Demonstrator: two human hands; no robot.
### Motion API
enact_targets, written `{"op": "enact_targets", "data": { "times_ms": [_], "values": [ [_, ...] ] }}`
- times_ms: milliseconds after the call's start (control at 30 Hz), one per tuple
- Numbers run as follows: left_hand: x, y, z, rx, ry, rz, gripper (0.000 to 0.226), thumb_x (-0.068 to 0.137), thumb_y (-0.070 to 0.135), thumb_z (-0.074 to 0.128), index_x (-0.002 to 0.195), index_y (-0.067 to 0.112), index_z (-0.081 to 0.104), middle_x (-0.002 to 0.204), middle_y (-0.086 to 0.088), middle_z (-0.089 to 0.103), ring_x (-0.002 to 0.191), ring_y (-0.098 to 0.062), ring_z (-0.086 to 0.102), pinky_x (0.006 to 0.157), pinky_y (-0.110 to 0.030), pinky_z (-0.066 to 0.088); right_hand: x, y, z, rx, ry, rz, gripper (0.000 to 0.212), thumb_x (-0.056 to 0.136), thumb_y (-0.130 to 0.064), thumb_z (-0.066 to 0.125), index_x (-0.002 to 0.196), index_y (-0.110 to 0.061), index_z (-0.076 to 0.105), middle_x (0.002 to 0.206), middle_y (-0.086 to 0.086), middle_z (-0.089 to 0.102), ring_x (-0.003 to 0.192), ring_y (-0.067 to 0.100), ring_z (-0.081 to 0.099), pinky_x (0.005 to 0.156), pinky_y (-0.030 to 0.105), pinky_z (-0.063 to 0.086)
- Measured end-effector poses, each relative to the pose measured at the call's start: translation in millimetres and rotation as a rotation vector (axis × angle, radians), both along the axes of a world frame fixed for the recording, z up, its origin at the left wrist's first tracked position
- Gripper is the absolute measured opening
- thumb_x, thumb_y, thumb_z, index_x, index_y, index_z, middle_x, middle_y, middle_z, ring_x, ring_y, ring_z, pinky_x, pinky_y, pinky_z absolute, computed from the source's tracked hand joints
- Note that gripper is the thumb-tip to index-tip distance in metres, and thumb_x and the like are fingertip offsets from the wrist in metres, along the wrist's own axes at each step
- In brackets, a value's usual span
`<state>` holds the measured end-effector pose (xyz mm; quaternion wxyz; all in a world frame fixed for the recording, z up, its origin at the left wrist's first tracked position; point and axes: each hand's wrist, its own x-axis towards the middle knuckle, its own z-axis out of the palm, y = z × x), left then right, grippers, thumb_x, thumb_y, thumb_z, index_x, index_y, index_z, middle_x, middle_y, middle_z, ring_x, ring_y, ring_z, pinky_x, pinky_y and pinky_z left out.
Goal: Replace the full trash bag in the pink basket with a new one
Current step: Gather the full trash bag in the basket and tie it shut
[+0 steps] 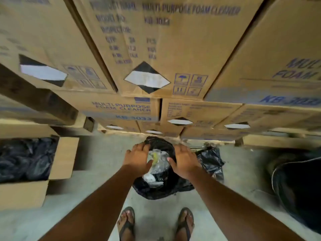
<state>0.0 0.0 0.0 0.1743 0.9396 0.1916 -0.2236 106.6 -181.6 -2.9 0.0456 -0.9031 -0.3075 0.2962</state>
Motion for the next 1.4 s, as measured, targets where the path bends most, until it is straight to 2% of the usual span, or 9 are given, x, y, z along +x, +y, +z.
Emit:
{"op": "enact_targets", "data": {
  "times_ms": [200,400,567,733,933,1033,1133,1200,1400],
  "values": [
    [19.5,18.8,-150.9,-0.040,-0.007,0.086,0.064,0.087,0.045,0.056,0.144,0.025,0.036,0.154,-0.005,0.035,0.138,-0.030,0.034,0.105,-0.048,0.037,27.1,20.7,-153.1,0.009,0.038,-0.113,0.063,0.096,-0.053,0.044,0.144,-0.014,0.035,0.146,0.013,0.045,0.132,0.037,0.044,0.105,0.050,0.043],
    [18.5,31.3,-249.1,-0.007,-0.056,0.155,0.071,0.092,0.036,0.053,0.154,0.024,0.021,0.153,-0.012,0.035,0.136,-0.036,0.034,0.102,-0.054,0.037,36.8,31.9,-247.9,0.059,0.072,-0.167,0.063,0.099,-0.040,0.049,0.151,-0.013,0.028,0.156,0.014,0.032,0.130,0.038,0.049,0.099,0.047,0.047],
    [33.0,52.2,-277.2,0.170,-0.108,0.202,0.054,0.096,0.032,0.048,0.147,0.020,0.036,0.138,-0.016,0.047,0.124,-0.039,0.044,0.097,-0.051,0.037,48.8,40.7,-275.2,0.093,-0.162,-0.276,0.039,0.101,-0.038,0.048,0.137,-0.023,0.053,0.135,0.018,0.051,0.106,0.041,0.062,0.083,0.044,0.052],
    [46.7,68.8,-282.0,-0.028,-0.180,0.369,0.022,0.088,0.016,0.062,0.107,0.017,0.072,0.116,-0.016,0.061,0.101,-0.040,0.062,0.089,-0.046,0.053,57.4,38.7,-283.2,0.215,-0.184,-0.363,0.022,0.097,-0.034,0.059,0.110,-0.025,0.074,0.111,0.014,0.066,0.094,0.035,0.065,0.076,0.037,0.053],
    [31.9,66.1,-271.1,-0.197,-0.312,0.451,0.019,0.086,0.002,0.057,0.088,0.015,0.070,0.101,-0.006,0.060,0.085,-0.022,0.061,0.083,-0.027,0.049,44.8,30.1,-275.3,0.366,-0.139,-0.420,0.009,0.092,-0.024,0.066,0.092,-0.025,0.076,0.101,0.005,0.070,0.082,0.024,0.068,0.070,0.026,0.050],
    [1.9,64.3,-268.2,-0.161,-0.297,0.214,0.015,0.085,0.009,0.059,0.085,0.022,0.066,0.101,-0.004,0.059,0.088,-0.026,0.061,0.087,-0.036,0.049,35.0,12.0,-264.7,0.321,-0.117,-0.251,0.009,0.091,-0.023,0.066,0.092,-0.024,0.075,0.100,0.004,0.069,0.081,0.023,0.066,0.073,0.027,0.050],
    [-14.4,65.7,-264.7,0.060,-0.030,-0.122,0.021,0.084,0.021,0.059,0.102,0.029,0.067,0.114,-0.003,0.061,0.104,-0.028,0.060,0.089,-0.040,0.041,34.0,-0.5,-258.0,0.090,-0.010,-0.014,0.013,0.092,-0.023,0.061,0.097,-0.028,0.073,0.107,0.005,0.069,0.090,0.028,0.068,0.082,0.038,0.057],
    [-18.0,56.8,-258.2,0.086,0.101,-0.158,0.029,0.088,0.030,0.055,0.117,0.029,0.061,0.126,-0.004,0.057,0.116,-0.027,0.054,0.093,-0.043,0.038,29.4,-4.0,-252.9,-0.035,0.116,0.073,0.020,0.092,-0.021,0.058,0.106,-0.028,0.070,0.115,0.007,0.068,0.099,0.031,0.068,0.087,0.041,0.057],
    [-80.1,20.6,-261.3,-0.094,0.041,-0.294,0.054,0.090,0.041,0.049,0.140,0.023,0.047,0.137,-0.008,0.056,0.126,-0.031,0.051,0.105,-0.045,0.042,-36.0,-40.4,-253.1,0.136,0.251,0.183,0.051,0.094,-0.039,0.060,0.142,-0.028,0.049,0.130,0.007,0.063,0.113,0.030,0.064,0.094,0.043,0.054]
  ]
}}
